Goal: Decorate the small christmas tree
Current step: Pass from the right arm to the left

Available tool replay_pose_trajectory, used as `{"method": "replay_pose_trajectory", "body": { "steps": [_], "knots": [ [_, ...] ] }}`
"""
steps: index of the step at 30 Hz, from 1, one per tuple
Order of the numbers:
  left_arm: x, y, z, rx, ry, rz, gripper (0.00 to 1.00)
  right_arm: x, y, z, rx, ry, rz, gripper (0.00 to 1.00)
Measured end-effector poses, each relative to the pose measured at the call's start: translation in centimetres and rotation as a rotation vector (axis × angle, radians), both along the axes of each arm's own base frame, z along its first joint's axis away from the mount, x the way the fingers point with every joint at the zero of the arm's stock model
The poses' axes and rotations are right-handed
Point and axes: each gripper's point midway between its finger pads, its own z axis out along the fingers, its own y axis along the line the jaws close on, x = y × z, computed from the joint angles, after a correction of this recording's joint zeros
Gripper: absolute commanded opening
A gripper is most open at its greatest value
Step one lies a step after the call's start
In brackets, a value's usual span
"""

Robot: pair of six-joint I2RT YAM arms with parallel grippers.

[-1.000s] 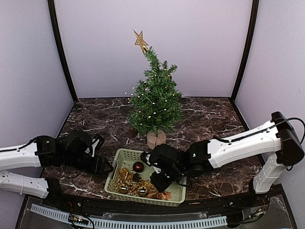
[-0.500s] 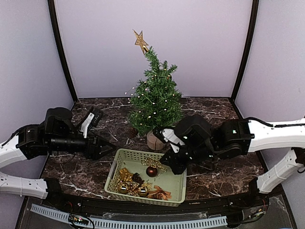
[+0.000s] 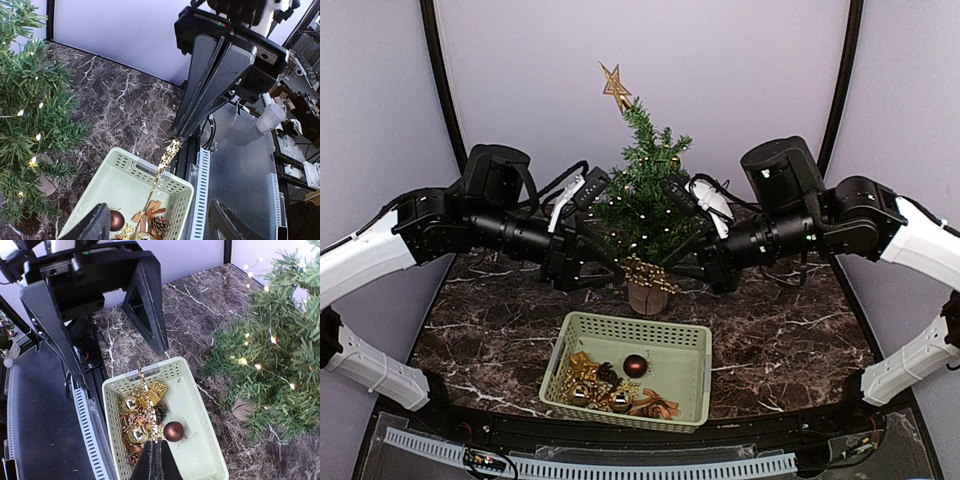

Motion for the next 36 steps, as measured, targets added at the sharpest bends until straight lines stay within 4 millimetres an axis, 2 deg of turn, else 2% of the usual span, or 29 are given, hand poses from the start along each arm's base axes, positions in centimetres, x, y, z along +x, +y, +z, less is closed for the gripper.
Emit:
{"method": "replay_pose_trajectory", "body": {
  "steps": [2, 4, 6, 10, 14, 18, 19, 22, 24, 26, 29, 33, 36],
  "knots": [
    [-0.2, -0.4, -0.2, 0.009, 0.0, -0.033, 0.67, 0.1, 0.3, 0.5, 0.008, -0.005, 0.031, 0.0],
    [-0.6, -0.5, -0.5, 0.012, 0.007, -0.065, 0.55, -0.1, 0.5, 0.5, 0.01, -0.001, 0.062, 0.0],
    [-1.0, -0.6, -0.6, 0.011, 0.013, -0.089, 0.38, 0.0, 0.7, 0.2, 0.007, 0.009, 0.085, 0.0],
    [-1.5, -0.6, -0.7, 0.011, 0.021, -0.119, 0.17, 0.1, 1.0, -0.2, -0.002, 0.021, 0.11, 0.0],
    [-1.7, -0.6, -0.9, 0.015, 0.018, -0.134, 0.04, 0.3, 1.4, -0.6, -0.012, 0.027, 0.131, 0.0],
    [-1.5, -0.7, -1.5, 0.027, 0.018, -0.131, 0.0, 0.3, 1.4, -1.1, -0.022, 0.042, 0.14, 0.0],
    [-1.5, -0.7, -1.7, 0.029, 0.017, -0.129, 0.0, 0.3, 1.3, -1.1, -0.024, 0.047, 0.141, 0.06],
    [-1.1, -0.7, -2.2, 0.038, 0.012, -0.112, 0.0, 0.4, 1.2, -1.1, -0.023, 0.053, 0.139, 0.57],
    [-0.6, -0.6, -2.8, 0.053, 0.006, -0.084, 0.0, 0.8, 1.2, -1.0, -0.01, 0.049, 0.124, 0.76],
    [0.3, -0.3, -3.5, 0.073, -0.011, -0.03, 0.0, 1.5, 0.9, -1.2, 0.01, 0.028, 0.089, 0.82],
    [2.0, 0.5, -3.5, 0.056, -0.035, 0.063, 0.0, 2.3, 0.0, -2.3, 0.054, 0.008, 0.018, 0.84],
    [4.8, 2.1, -1.5, -0.045, -0.046, 0.181, 0.0, 2.9, -0.6, -2.9, 0.182, 0.002, -0.05, 0.84],
    [5.7, 2.0, 0.5, -0.125, -0.065, 0.202, 0.0, 3.2, -0.3, -1.3, 0.312, -0.018, -0.07, 0.81]
  ]
}}
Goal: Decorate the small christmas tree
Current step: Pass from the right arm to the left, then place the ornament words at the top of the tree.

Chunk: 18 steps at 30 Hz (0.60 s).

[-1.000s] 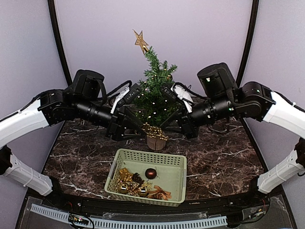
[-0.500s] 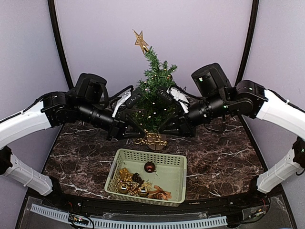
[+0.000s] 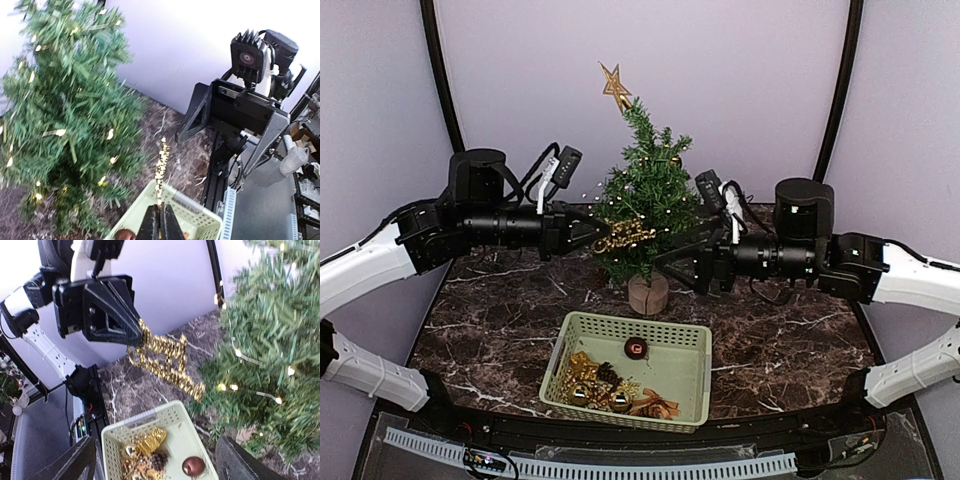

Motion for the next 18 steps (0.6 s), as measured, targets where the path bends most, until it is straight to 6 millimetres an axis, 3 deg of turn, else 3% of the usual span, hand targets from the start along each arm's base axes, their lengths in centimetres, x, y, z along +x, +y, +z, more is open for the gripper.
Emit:
{"method": "replay_pose_trajectory", "body": {
  "steps": [5, 7, 11, 18],
  "knots": [
    [-0.2, -0.9, 2.2, -0.073, -0.022, -0.04, 0.0, 0.4, 0.5, 4.6, 0.187, -0.064, -0.015, 0.78],
    [-0.1, -1.2, 2.9, -0.088, -0.029, -0.053, 0.0, 0.5, 0.5, 5.6, 0.224, -0.082, -0.019, 0.76],
    [-0.3, -1.6, 3.2, -0.102, -0.033, -0.077, 0.0, 1.1, 0.8, 6.2, 0.253, -0.096, -0.037, 0.68],
    [-0.5, -1.9, 3.4, -0.117, -0.033, -0.109, 0.0, 1.8, 1.9, 5.3, 0.25, -0.086, -0.042, 0.46]
  ]
}}
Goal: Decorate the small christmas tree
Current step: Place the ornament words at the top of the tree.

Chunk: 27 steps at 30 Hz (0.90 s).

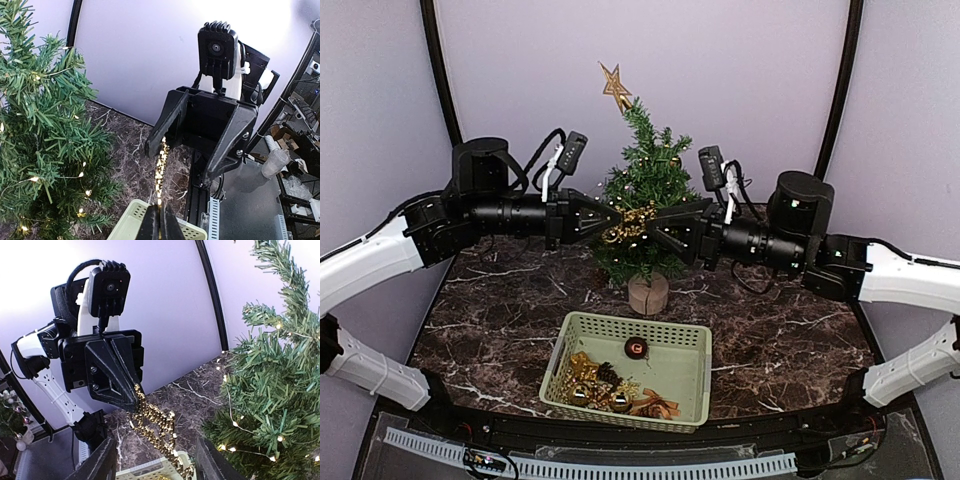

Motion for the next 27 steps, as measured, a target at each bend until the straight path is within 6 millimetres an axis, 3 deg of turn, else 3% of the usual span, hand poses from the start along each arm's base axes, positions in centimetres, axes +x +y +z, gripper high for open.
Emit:
{"method": "replay_pose_trajectory", "body": {
  "steps": [5, 8, 9, 10, 11, 13, 17, 27],
  "knots": [
    [-0.3, 0.0, 0.0, -0.003, 0.006, -0.018, 0.0, 0.2, 0.3, -0.3, 0.0, 0.005, -0.003, 0.3],
    [-0.4, 0.0, 0.0, -0.005, 0.011, -0.026, 0.0, 0.3, 0.3, -0.2, 0.003, 0.004, -0.004, 0.03],
    [-0.4, 0.0, 0.0, -0.005, 0.012, -0.026, 0.01, 0.3, 0.4, -0.2, 0.005, 0.004, -0.004, 0.0],
    [-0.4, 0.0, 0.0, -0.006, 0.013, -0.026, 0.06, 0.3, 0.4, -0.2, 0.005, 0.003, -0.005, 0.0],
    [-0.4, 0.0, 0.1, -0.006, 0.014, -0.025, 0.2, 0.4, 0.3, -0.1, 0.007, 0.004, -0.008, 0.0],
    [-0.2, 0.0, 0.2, -0.012, 0.015, -0.019, 0.39, 0.6, 0.2, 0.0, 0.012, 0.003, -0.022, 0.0],
    [0.5, 0.1, 0.6, -0.026, 0.008, 0.016, 0.58, 1.7, -0.4, 0.4, 0.026, 0.001, -0.095, 0.0],
    [3.7, 0.3, 0.8, -0.028, -0.002, 0.143, 0.67, 3.6, -2.2, 2.6, 0.077, -0.024, -0.248, 0.0]
  ]
}}
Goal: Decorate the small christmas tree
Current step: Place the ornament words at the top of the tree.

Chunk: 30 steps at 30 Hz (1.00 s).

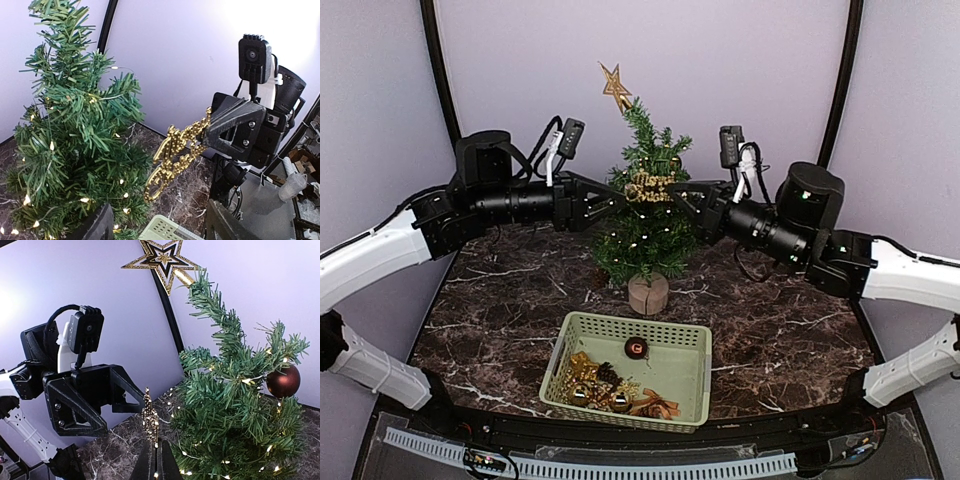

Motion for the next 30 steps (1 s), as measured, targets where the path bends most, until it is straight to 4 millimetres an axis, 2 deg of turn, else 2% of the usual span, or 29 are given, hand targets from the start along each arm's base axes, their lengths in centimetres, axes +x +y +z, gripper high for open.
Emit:
{"method": "replay_pose_trajectory", "body": {
  "steps": [5, 12, 16, 20, 30],
  "knots": [
    [1.2, -0.3, -0.7, 0.014, 0.011, 0.026, 0.66, 0.7, 0.4, 0.2, -0.007, 0.007, -0.015, 0.0],
    [2.1, -0.4, -0.7, 0.003, 0.01, 0.041, 0.45, 1.8, 0.6, -0.2, -0.016, 0.028, -0.008, 0.0],
    [2.4, -0.3, -0.2, -0.014, -0.006, 0.05, 0.38, 2.0, 1.3, -0.2, -0.02, 0.029, 0.007, 0.0],
    [2.8, 0.0, -0.1, -0.018, -0.005, 0.065, 0.39, 2.2, 1.8, -0.2, -0.025, 0.031, 0.012, 0.0],
    [4.6, 0.9, -0.3, -0.004, -0.016, 0.169, 0.58, 2.4, 2.4, 0.1, -0.027, 0.024, 0.022, 0.0]
  ]
}}
